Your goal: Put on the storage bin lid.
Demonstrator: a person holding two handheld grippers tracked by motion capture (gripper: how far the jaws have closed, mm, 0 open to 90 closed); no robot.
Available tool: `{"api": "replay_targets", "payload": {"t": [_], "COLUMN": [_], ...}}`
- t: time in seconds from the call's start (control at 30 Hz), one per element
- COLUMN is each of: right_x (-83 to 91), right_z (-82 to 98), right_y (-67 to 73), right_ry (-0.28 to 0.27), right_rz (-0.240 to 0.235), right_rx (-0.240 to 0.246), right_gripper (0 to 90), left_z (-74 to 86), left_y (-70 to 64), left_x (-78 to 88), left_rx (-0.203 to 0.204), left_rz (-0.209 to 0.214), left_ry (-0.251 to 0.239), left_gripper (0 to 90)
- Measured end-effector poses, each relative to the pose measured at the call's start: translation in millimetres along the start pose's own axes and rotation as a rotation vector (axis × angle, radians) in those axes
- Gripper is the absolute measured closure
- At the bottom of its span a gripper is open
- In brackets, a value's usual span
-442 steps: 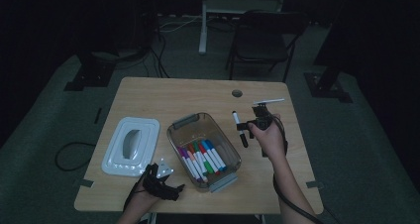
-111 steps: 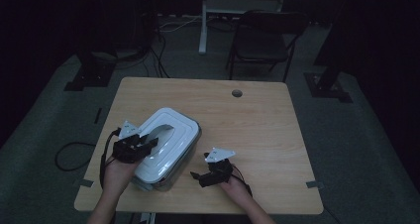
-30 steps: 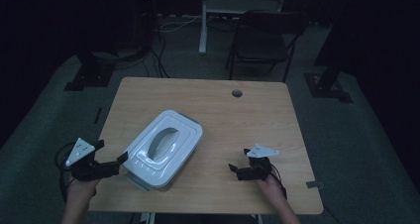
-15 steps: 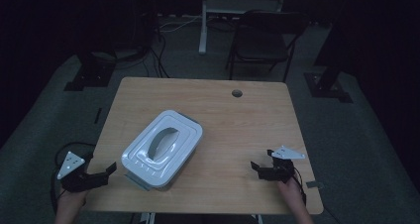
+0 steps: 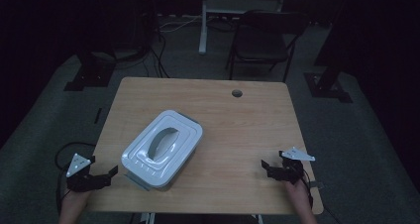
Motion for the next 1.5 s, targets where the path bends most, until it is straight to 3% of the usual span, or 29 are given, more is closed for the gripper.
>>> {"api": "replay_targets", "payload": {"t": [0.27, 0.3, 0.47, 0.5, 0.67, 0.7, 0.87, 1.17, 1.33, 1.5], "right_x": [-0.2, 1.3, 4.2, 5.4, 7.0, 8.0, 10.2, 14.4, 16.0, 13.9], "right_z": [3.4, 5.2, 6.6, 8.6, 14.8, 18.7, 27.4, 33.6, 37.4, 40.4], "right_y": [-3.6, -7.4, -13.5, -18.3, -28.6, -33.8, -42.4, -56.5, -60.3, -59.1], "right_ry": [0.012, 0.012, 0.011, 0.016, 0.036, 0.052, 0.094, 0.090, 0.111, 0.146], "right_rz": [0.025, 0.051, 0.083, 0.112, 0.171, 0.204, 0.250, 0.327, 0.349, 0.342], "right_rx": [-0.015, -0.031, -0.063, -0.077, -0.110, -0.131, -0.178, -0.210, -0.225, -0.218], "right_gripper": [12.2, 12.3, 12.3, 12.3, 12.3, 12.3, 12.3, 12.2, 12.2, 12.0], "left_z": [7.4, 9.9, 15.0, 17.5, 21.8, 23.3, 26.2, 31.0, 33.8, 36.9], "left_y": [0.6, 1.4, 2.4, 3.6, 6.0, 7.2, 11.0, 13.4, 11.9, 10.7], "left_x": [-2.9, -3.7, -6.0, -7.6, -10.2, -11.1, -12.8, -16.1, -18.5, -20.7], "left_rx": [-0.002, -0.001, 0.019, 0.022, 0.043, 0.052, 0.074, 0.091, 0.066, 0.049], "left_rz": [-0.002, -0.005, 0.001, -0.009, -0.030, -0.041, -0.074, -0.104, -0.121, -0.146], "left_ry": [0.033, 0.043, 0.067, 0.079, 0.101, 0.106, 0.120, 0.146, 0.185, 0.219], "left_gripper": [1.5, 1.5, 1.5, 1.5, 1.5, 1.5, 1.5, 1.5, 1.5, 1.5]}}
Point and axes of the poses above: each handheld gripper's, and its own axes: x roughly backward along the jaws, z roughly out of its underside, y roughly to its left, the point moved 10 cm from there along -x, roughly forward along the jaws, and after that the axes turned 1 degree about x, right-handed, at the moved point
